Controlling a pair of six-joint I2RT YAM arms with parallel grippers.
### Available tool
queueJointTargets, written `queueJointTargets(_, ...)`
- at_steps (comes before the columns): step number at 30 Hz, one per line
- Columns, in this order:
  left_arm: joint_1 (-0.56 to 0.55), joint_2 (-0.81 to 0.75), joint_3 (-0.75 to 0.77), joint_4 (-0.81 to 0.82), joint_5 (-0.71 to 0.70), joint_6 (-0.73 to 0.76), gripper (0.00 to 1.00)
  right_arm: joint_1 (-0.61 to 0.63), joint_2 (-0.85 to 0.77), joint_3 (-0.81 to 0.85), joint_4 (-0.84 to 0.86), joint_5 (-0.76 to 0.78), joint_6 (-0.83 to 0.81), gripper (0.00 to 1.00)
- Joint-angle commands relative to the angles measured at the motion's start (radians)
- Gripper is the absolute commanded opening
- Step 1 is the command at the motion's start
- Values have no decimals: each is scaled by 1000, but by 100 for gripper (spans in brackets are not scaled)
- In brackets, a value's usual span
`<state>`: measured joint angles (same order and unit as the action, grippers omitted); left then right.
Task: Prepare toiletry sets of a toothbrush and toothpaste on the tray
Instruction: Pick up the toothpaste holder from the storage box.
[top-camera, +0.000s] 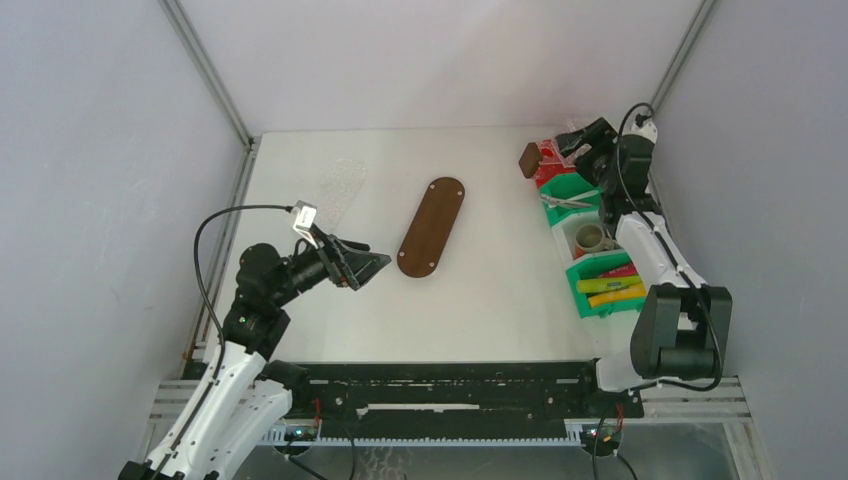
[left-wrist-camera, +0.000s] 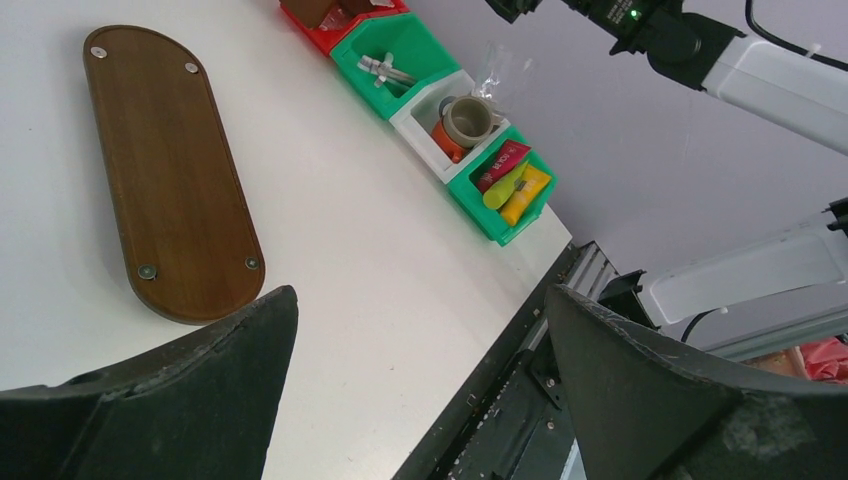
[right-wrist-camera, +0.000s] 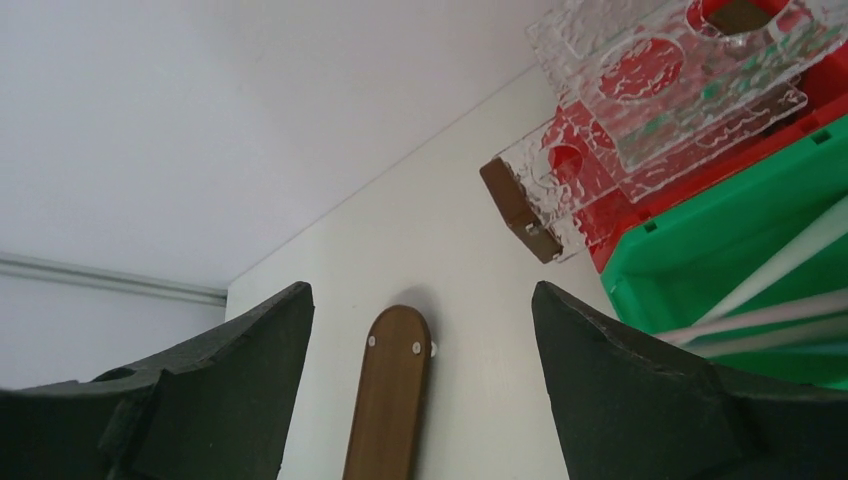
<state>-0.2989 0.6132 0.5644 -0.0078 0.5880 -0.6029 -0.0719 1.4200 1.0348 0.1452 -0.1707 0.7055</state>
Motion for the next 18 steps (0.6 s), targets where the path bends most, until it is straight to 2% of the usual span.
queueJointTargets(1,10,-12,-13,54,26,-14,97,9,45,133,13,73,-14,88)
queueJointTargets(4,10,-11,-15,55,26,-15,97,30,92,226,-66,147,-118,88)
queueJointTargets(6,10,-12,-15,55,26,-15,97,41,135,308,-136,192,-210,84)
queueJointTargets(14,10,-12,-18,63,29,-21,97,129,419,814,-543,447,-657,81)
queueJointTargets(18,9,-16,-17,64,31,-22,97,141,495,907,-609,508,-777,80)
